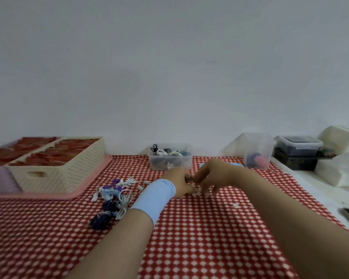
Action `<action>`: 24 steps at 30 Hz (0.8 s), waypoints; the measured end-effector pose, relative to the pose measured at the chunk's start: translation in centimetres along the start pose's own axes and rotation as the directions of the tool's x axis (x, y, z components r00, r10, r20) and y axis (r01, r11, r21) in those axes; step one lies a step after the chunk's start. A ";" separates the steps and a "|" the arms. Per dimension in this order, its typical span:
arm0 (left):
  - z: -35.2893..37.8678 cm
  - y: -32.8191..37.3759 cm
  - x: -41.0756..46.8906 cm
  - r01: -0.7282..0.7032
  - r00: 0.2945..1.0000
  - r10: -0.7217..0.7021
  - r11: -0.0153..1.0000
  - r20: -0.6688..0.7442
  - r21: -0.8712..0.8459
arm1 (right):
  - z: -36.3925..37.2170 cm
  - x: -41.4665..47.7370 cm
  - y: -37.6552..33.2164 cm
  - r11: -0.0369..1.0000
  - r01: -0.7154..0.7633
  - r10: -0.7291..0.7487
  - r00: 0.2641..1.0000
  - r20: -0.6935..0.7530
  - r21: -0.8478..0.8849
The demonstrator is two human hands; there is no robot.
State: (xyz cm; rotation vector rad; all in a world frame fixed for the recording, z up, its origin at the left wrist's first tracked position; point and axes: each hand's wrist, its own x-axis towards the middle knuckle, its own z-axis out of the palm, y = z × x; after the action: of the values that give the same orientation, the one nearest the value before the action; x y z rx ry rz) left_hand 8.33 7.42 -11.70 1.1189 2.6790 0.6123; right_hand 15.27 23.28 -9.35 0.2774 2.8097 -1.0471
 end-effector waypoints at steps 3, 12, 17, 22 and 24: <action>-0.2 1.0 -0.5 -0.027 0.995 0.023 0.999 -0.094 -0.037 | -1.7 -1.4 0.6 1.000 -0.005 0.003 0.998 -0.062 -0.026; 2.7 7.8 -0.8 -0.213 0.967 0.214 0.977 0.135 -0.023 | -4.7 -6.5 5.0 0.948 -0.214 0.204 0.977 -0.066 -0.235; 4.3 8.8 -0.6 -0.204 0.964 0.199 0.979 0.175 0.014 | -3.9 -7.1 6.2 0.907 -0.300 0.318 0.948 0.015 -0.297; 3.1 7.1 -0.3 -0.179 0.980 0.180 0.984 0.084 -0.020 | -3.2 -6.0 5.3 0.959 -0.235 0.236 0.972 -0.008 -0.158; 2.1 5.4 -0.1 -0.132 0.991 0.133 0.989 0.000 -0.068 | -2.7 -5.1 4.5 0.979 -0.161 0.154 0.986 -0.067 -0.127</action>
State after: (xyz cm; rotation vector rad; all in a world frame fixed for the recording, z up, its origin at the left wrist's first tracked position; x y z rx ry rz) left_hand 12.48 11.39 -11.20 1.2857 2.5743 0.7154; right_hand 21.05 27.73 -9.25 0.5126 2.8349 -0.8284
